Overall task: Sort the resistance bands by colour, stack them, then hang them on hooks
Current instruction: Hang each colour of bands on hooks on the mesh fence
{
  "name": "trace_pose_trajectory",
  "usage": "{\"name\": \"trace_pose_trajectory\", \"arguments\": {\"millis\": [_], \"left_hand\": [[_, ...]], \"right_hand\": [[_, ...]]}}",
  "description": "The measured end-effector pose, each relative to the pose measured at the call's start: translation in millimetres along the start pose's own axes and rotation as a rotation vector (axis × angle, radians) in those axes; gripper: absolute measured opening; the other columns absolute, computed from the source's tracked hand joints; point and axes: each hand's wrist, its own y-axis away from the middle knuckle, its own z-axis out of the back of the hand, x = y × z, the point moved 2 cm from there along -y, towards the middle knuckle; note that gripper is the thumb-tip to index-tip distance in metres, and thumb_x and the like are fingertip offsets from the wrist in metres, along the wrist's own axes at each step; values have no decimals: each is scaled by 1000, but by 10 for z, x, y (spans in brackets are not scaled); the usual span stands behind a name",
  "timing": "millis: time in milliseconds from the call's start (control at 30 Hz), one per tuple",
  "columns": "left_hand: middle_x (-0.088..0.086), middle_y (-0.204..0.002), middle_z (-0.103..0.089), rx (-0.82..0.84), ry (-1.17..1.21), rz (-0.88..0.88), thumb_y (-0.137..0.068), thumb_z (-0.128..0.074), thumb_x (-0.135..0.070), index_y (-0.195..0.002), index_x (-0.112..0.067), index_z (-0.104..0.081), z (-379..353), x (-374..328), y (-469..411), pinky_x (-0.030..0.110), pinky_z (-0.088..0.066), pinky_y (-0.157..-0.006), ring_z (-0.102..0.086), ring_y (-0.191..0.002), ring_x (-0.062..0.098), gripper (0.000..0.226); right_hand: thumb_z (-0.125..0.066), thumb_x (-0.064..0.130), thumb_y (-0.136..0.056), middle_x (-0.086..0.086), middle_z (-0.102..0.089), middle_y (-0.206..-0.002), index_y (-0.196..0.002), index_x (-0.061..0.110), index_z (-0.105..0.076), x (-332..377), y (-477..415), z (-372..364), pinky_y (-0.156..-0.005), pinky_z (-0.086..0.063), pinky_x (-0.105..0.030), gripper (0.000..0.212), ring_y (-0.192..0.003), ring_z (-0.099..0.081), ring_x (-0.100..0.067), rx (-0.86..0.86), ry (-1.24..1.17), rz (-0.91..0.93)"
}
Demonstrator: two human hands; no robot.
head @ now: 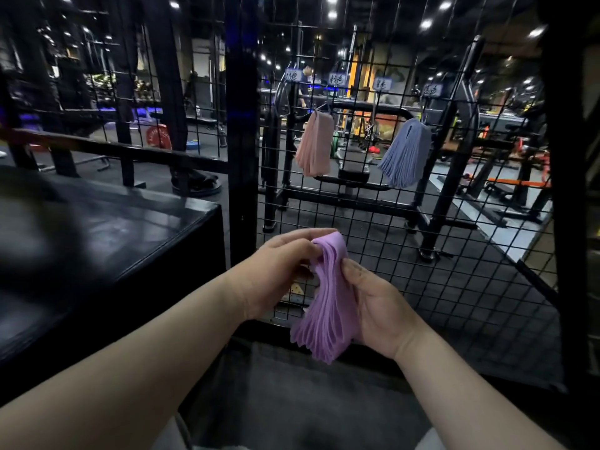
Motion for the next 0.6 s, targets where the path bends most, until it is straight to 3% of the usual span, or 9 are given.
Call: {"name": "trace_pose_trajectory", "arguments": {"millis": [67,133,200,267,333,500,600], "left_hand": [[21,-118,-67,-17,-66,-12,-79,-55,-19,-119,-17,-70,-38,-6,-12,48,-42,-106,-59,-113,41,43],[17,-118,-68,-25,-151,-38,-86,-56,-24,-119,-23,-69,-79,-22,-23,45,-45,-106,-58,-118,38,36],[13,-118,-69,-52,-246,-78,-98,-53,-23,-125,-23,-65,-115,-51,-45,32,-49,-100,-62,-113,31,29],[13,-119,-68,-45,-348,-107,-103,-47,-23,-132,-23,-59,-145,-78,-66,28,-49,-94,-61,-103,23,32],[13,-122,-67,-17,-483,-136,-102,-47,-32,-138,-23,-53,-154,-99,-94,35,-48,-99,-62,-107,19,39],[0,-139,-57,47,-855,-238,-103,-42,-34,-148,-12,-42,-112,-225,-165,26,-40,-111,-51,-130,8,50],[7,-136,-59,64,-1014,-285,-103,-41,-32,-146,-8,-44,-122,-294,-191,25,-41,-107,-54,-126,15,49]], "right_hand": [[-52,21,-94,-9,-68,-109,-117,9,-70,11,-2,-3,-88,-55,-40,31,-91,-67,-18,-9,-18,16],[-54,22,-94,-10,-67,-116,-121,9,-68,23,-20,18,-90,-55,-46,33,-100,-66,-23,-10,-15,12],[-59,27,-94,-15,-59,-130,-131,8,-62,42,-48,49,-105,-42,-60,41,-118,-56,-35,5,45,14],[-62,31,-93,-21,-51,-140,-135,9,-58,75,-63,67,-111,-34,-62,48,-128,-47,-41,9,91,3],[-56,29,-95,-20,-52,-139,-136,9,-58,124,-64,83,-112,-36,-55,45,-126,-50,-35,-8,119,5],[-53,22,-98,-20,-56,-132,-139,1,-47,237,-67,123,-106,-47,-48,47,-120,-57,-31,-51,185,46],[-57,23,-94,-12,-65,-118,-132,16,-49,270,-77,121,-95,-53,-48,39,-104,-64,-25,-87,221,101]]}}
